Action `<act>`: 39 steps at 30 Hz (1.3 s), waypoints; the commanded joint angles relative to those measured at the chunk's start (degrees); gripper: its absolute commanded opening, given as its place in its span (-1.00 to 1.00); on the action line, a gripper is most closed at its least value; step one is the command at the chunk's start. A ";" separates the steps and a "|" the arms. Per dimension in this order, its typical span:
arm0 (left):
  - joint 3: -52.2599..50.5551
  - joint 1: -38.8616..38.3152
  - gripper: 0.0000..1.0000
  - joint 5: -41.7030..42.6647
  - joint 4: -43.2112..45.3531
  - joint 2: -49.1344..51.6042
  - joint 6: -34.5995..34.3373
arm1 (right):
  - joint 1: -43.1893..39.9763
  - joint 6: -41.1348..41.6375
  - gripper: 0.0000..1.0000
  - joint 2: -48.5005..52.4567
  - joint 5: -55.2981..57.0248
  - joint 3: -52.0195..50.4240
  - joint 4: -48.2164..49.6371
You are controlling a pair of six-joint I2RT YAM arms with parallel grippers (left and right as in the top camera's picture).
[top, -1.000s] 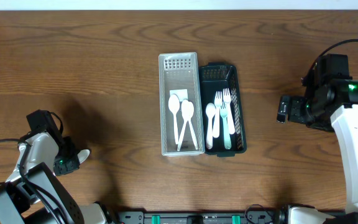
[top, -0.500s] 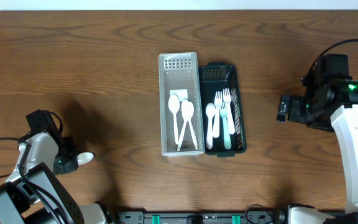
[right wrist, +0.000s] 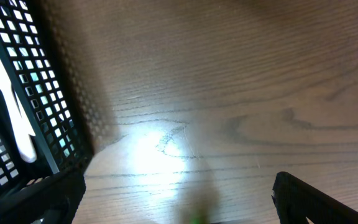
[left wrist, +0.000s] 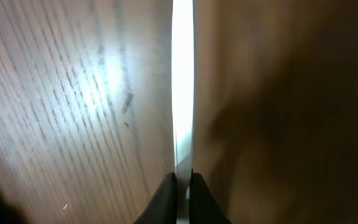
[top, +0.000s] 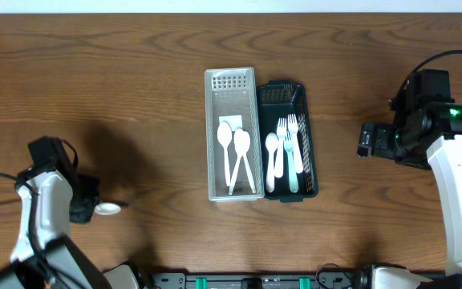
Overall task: Pack container
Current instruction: 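Lower the left gripper to the last white spoon and grasp it, then carry the spoon into the clear basket and open the left gripper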
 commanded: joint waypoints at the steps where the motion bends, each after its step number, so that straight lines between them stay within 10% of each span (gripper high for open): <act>1: 5.01 -3.93 -0.88 -0.07 -2.38 -4.96 9.49 | -0.50 -0.87 0.98 -0.15 0.20 0.07 0.11; 11: 27.02 -27.23 -0.88 -0.04 -15.65 -9.07 22.40 | -0.50 -0.85 0.98 -0.15 -0.28 0.07 -0.35; 23: 39.43 -58.34 -0.88 -0.11 -10.71 -1.79 42.60 | -0.50 -0.87 0.98 -0.15 -0.44 0.07 -0.33; 39: 39.41 -64.57 -0.88 -0.09 0.72 20.90 40.09 | -0.50 -0.87 0.98 -0.15 -0.44 0.07 -0.70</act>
